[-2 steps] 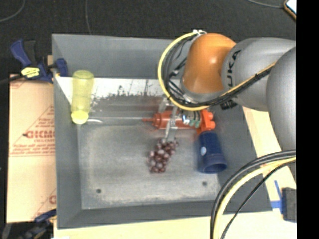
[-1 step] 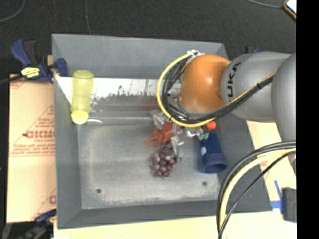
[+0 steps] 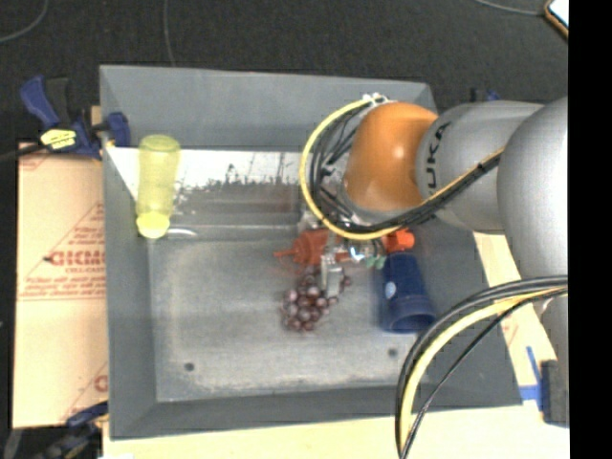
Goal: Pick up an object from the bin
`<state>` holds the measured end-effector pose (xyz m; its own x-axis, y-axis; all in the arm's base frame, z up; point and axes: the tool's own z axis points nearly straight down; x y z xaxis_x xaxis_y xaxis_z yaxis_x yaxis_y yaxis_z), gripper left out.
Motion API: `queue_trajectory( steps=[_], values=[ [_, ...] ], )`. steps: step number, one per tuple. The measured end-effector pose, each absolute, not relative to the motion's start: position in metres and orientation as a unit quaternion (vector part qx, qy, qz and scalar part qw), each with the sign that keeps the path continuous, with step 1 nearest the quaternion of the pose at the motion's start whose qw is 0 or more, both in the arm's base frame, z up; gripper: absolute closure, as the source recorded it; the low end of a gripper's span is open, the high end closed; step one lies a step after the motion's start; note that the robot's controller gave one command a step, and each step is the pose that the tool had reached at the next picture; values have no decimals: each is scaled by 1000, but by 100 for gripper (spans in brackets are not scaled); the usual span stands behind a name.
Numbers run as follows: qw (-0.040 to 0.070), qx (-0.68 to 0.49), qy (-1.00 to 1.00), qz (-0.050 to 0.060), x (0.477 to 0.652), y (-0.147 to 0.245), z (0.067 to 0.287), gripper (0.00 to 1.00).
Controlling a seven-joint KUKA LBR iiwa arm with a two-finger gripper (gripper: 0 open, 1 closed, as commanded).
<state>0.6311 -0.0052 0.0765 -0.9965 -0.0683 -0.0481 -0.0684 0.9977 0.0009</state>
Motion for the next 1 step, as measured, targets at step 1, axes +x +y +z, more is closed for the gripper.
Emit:
queue_trajectory(
  steps=[1],
  values=[
    [27, -194, 981, -3, 627, -14, 82, 0]
  ],
)
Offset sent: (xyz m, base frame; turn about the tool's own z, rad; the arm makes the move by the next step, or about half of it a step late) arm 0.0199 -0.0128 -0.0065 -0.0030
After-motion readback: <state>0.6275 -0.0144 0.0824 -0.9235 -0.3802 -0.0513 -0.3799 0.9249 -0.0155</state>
